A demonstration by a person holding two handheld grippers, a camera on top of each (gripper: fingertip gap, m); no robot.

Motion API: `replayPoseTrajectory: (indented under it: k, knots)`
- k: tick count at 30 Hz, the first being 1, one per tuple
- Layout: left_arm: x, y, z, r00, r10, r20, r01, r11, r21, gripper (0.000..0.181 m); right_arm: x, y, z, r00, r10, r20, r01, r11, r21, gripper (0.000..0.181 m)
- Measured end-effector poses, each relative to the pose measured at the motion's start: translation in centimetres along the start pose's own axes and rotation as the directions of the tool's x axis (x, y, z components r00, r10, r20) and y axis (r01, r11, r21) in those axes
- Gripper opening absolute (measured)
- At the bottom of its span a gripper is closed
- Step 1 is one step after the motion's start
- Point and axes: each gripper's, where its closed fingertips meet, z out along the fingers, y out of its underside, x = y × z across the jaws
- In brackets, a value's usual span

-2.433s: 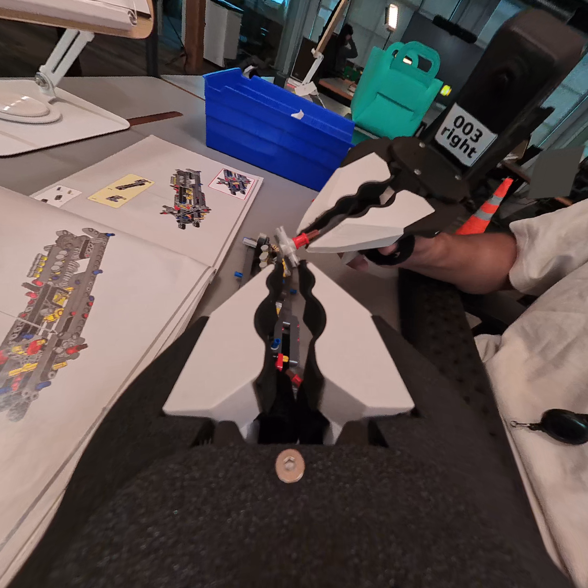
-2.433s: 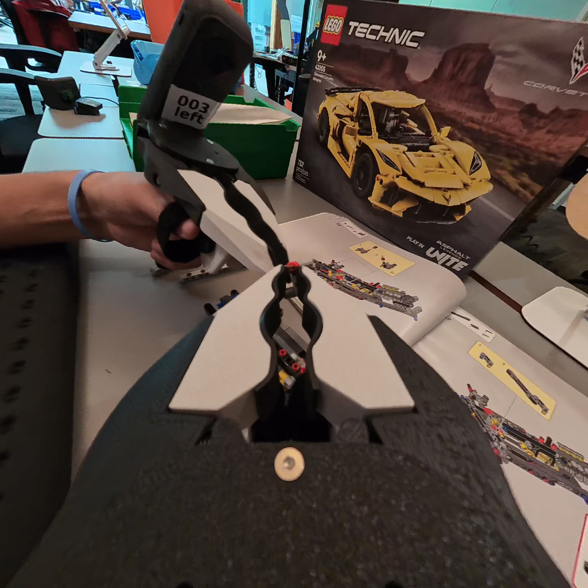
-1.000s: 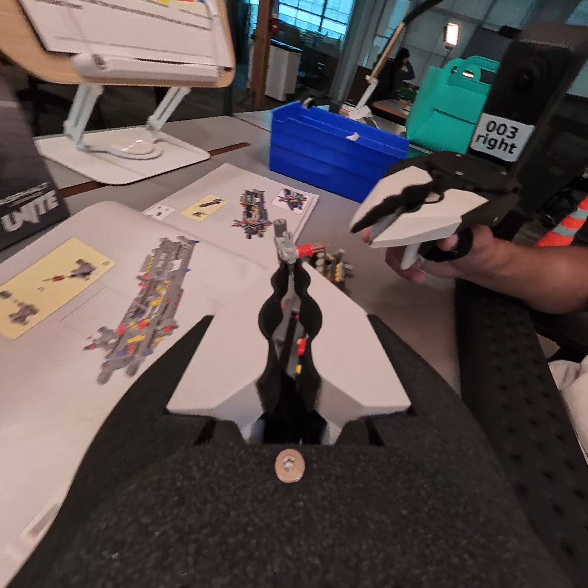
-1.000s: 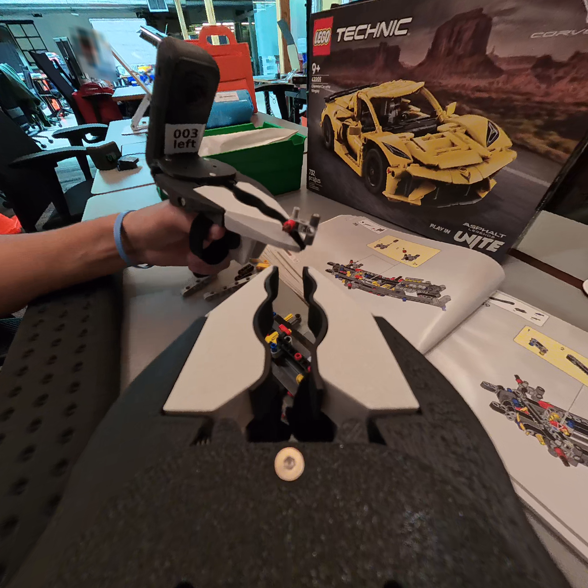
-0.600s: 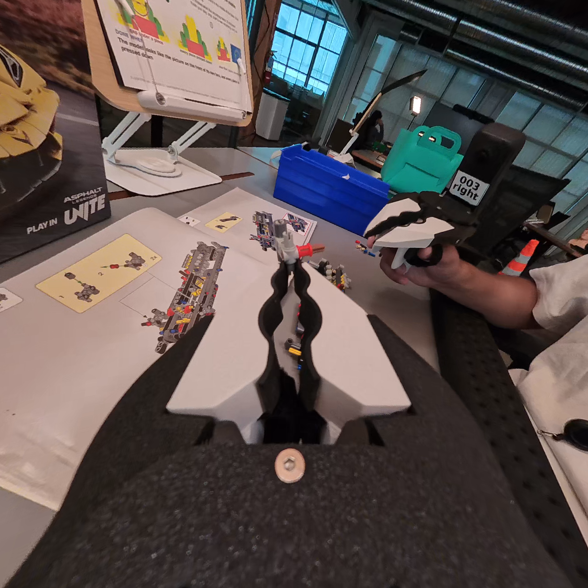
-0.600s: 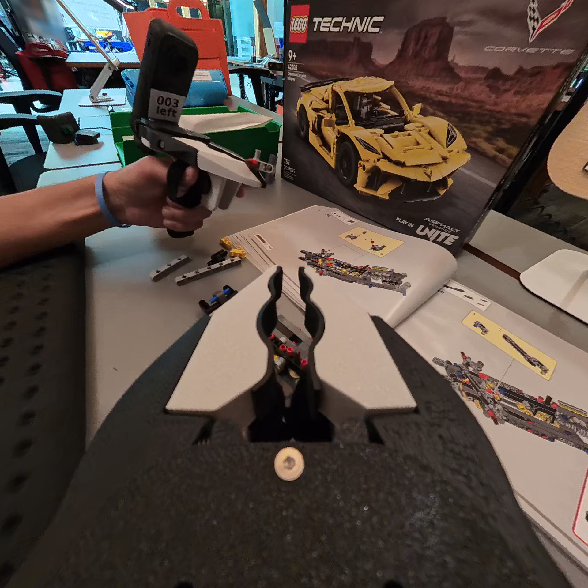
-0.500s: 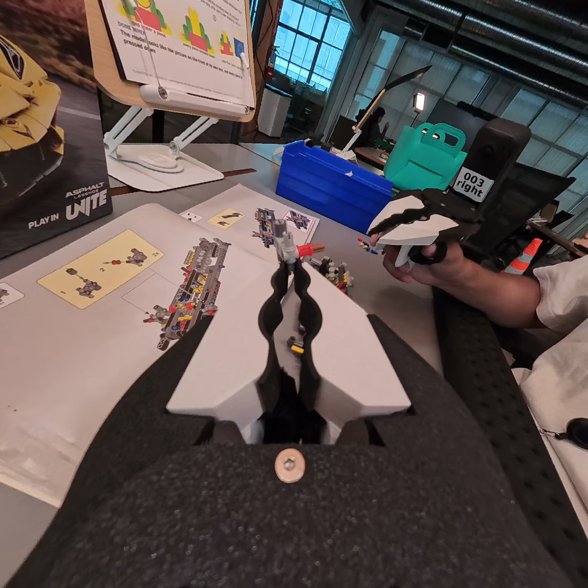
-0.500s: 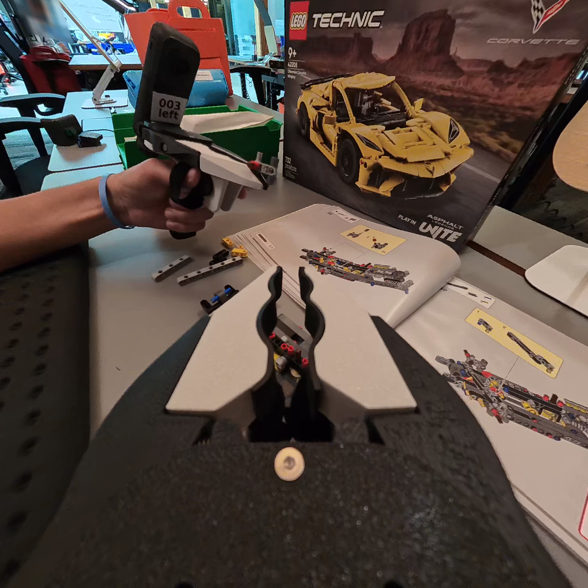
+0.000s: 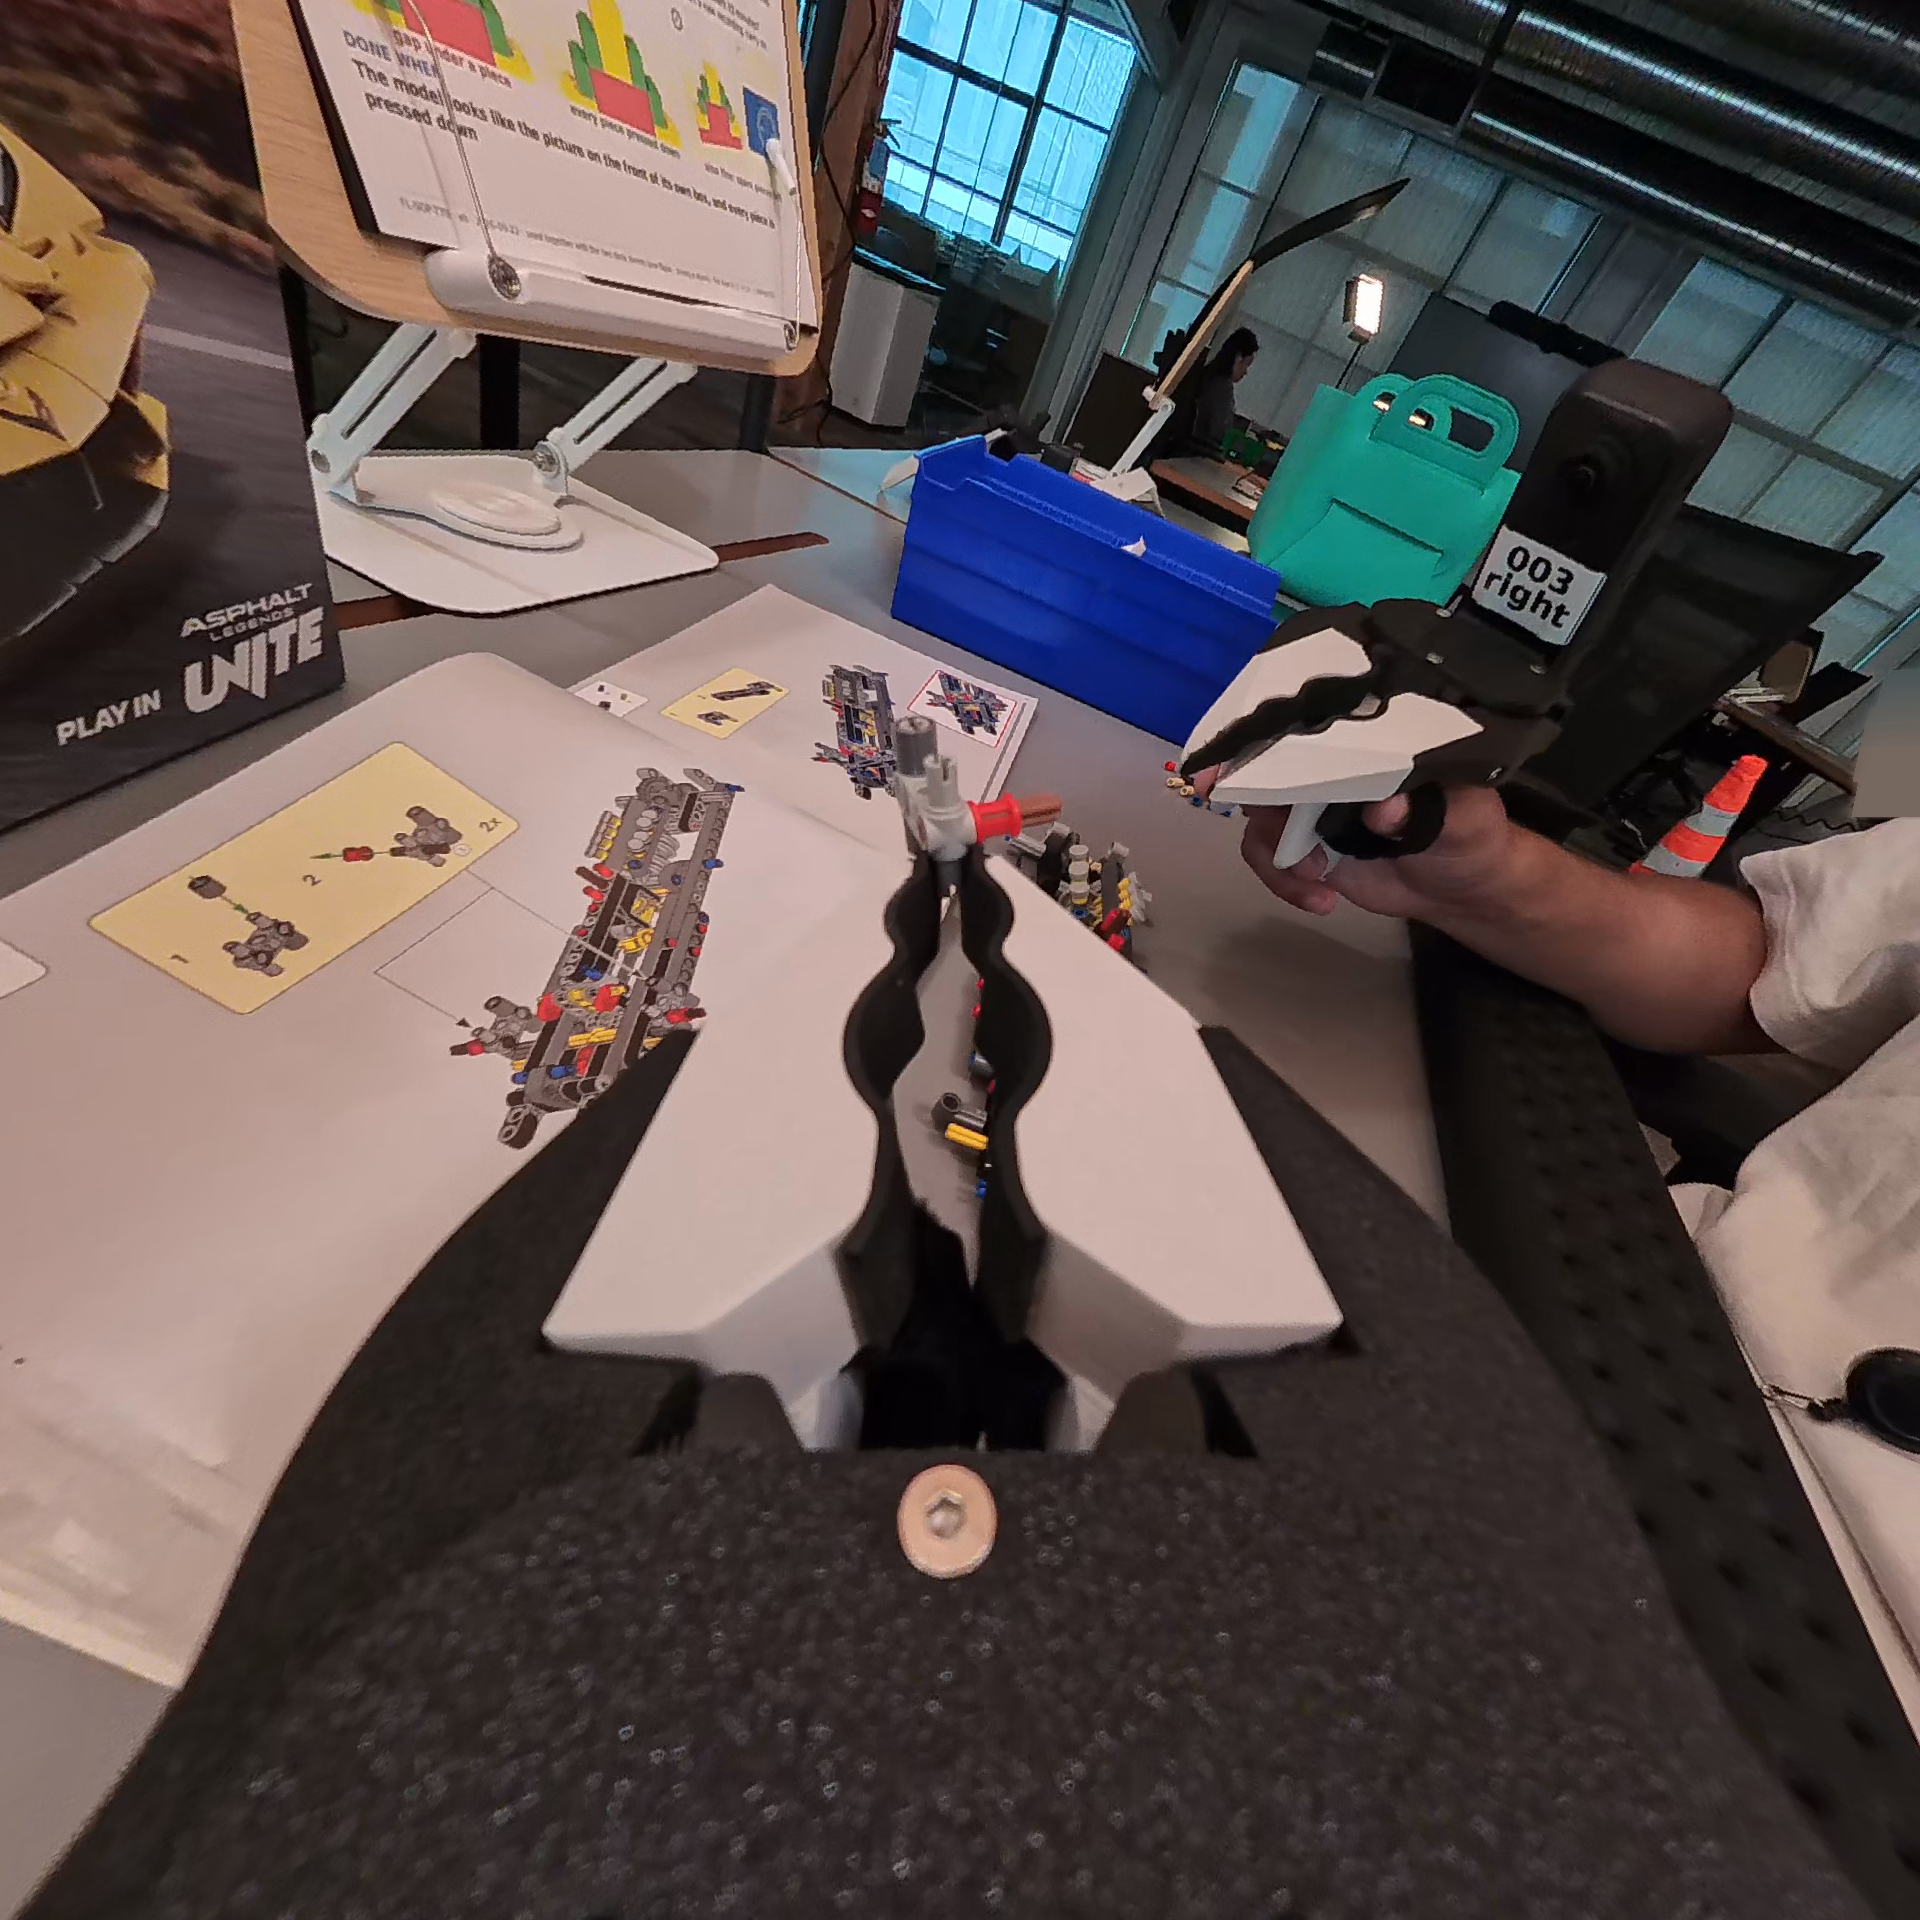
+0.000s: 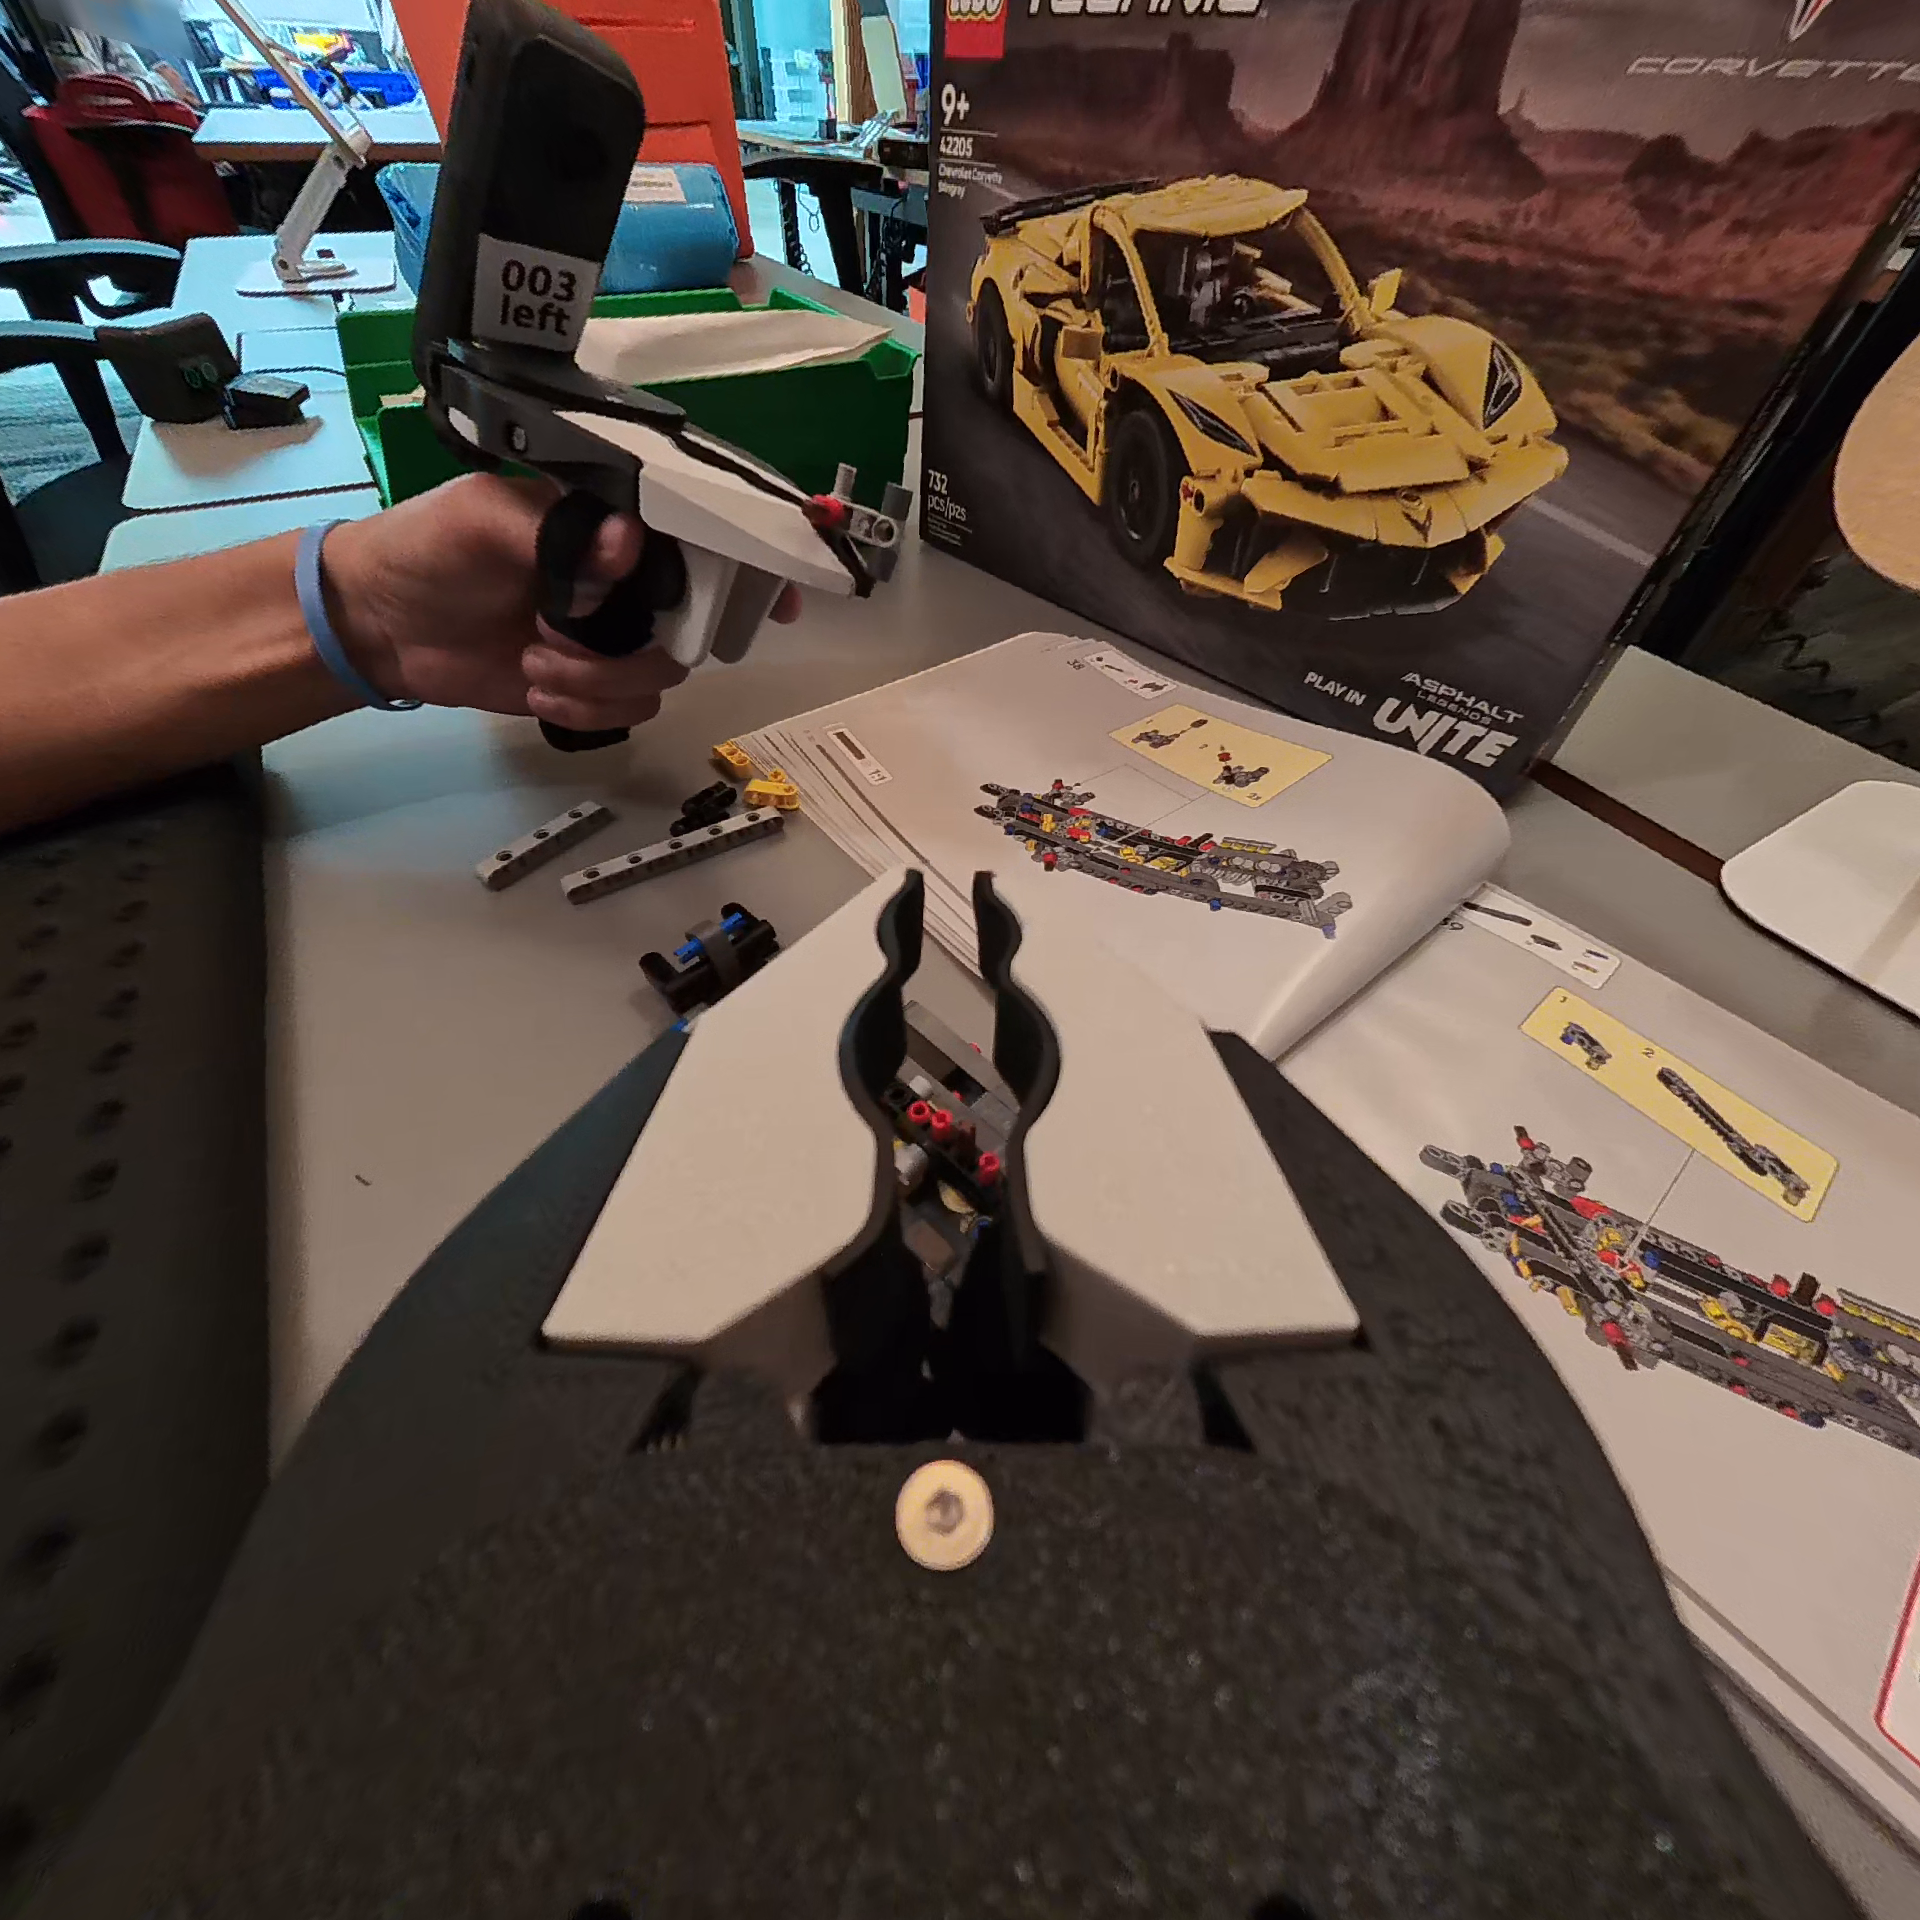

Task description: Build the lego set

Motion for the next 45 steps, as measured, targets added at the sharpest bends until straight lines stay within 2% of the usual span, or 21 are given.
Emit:
replayPoseTrajectory:
  k: [38,42,45]
  knots:
    - [0.2,0.7,0.3,1.0,0.014,-0.008,-0.014,0.999,-0.046,0.002,-0.2,0.4,0.1,1.0,-0.016,0.006,0.016,1.0,-0.016,0.007]
    - [1.4,1.9,0.8,0.997,0.001,-0.076,-0.009,0.994,-0.11,0.002,-0.4,0.6,0.2,1.0,-0.021,0.019,0.022,0.999,-0.025,0.007]
    - [4.6,4.1,1.4,0.973,-0.027,-0.227,-0.026,0.973,-0.228,0.002,-2.0,1.4,0.6,0.993,-0.013,0.119,0.019,0.998,-0.052,0.012]
